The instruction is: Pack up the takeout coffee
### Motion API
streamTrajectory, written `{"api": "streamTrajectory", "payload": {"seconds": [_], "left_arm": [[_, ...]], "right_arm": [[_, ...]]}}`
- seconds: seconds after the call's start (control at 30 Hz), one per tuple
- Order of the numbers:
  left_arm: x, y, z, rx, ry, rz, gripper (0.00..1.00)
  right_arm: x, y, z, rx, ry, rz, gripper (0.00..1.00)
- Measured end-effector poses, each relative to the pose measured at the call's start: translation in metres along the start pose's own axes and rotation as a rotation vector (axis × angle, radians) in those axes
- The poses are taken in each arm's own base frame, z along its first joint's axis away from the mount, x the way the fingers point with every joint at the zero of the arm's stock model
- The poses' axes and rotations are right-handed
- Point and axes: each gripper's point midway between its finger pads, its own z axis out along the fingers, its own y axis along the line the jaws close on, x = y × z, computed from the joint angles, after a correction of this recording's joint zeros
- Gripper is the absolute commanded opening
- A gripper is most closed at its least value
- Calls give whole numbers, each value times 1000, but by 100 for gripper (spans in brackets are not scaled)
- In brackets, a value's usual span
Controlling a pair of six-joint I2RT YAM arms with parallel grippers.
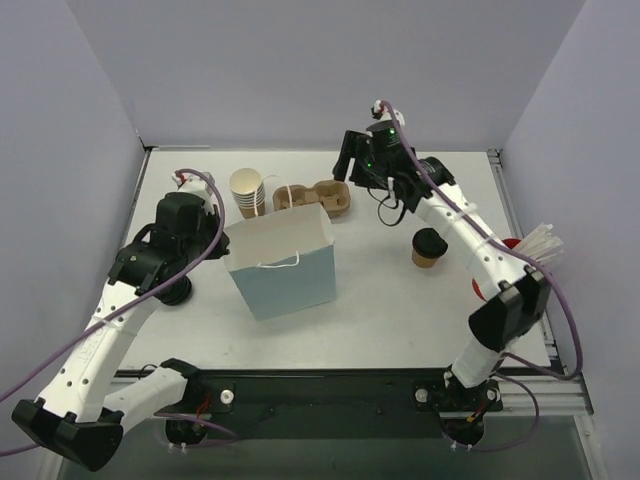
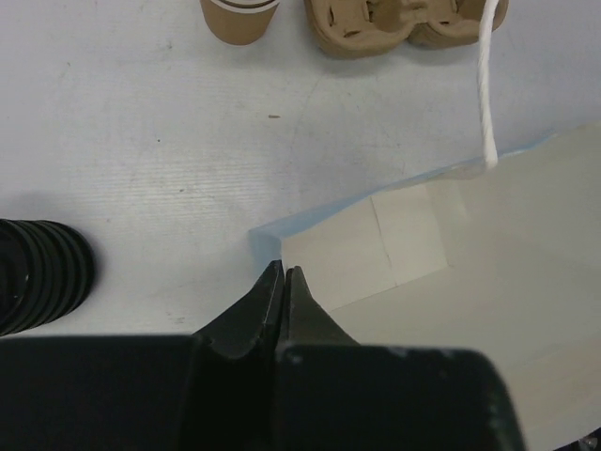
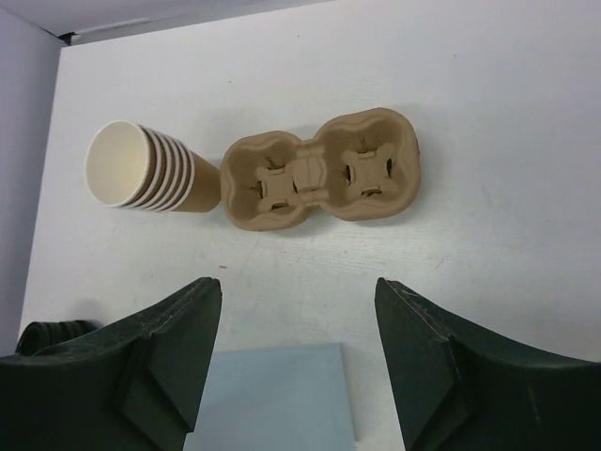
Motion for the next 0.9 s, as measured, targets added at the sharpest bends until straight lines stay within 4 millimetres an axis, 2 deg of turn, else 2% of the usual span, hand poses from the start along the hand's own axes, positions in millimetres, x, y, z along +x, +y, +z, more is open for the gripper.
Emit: {"api": "streamTrajectory", "payload": {"seconds": [0.13, 0.23, 0.43, 0.6, 0.9], "left_arm": [[0, 11, -15, -50, 7, 10, 0], [1, 18, -26, -75, 1, 21, 0], [5, 25, -42, -77, -6, 64, 0], [5, 24, -45, -63, -11, 91, 0], [7, 25, -54, -43, -33, 108, 0]], "right_arm": [[12, -4, 55, 59, 49, -11, 67], [28, -8, 95, 95, 93, -24, 67], [56, -14, 153, 135, 153, -39, 63], [68, -10, 183, 133, 165, -39, 62], [95, 0, 207, 130, 185, -37, 62]]}}
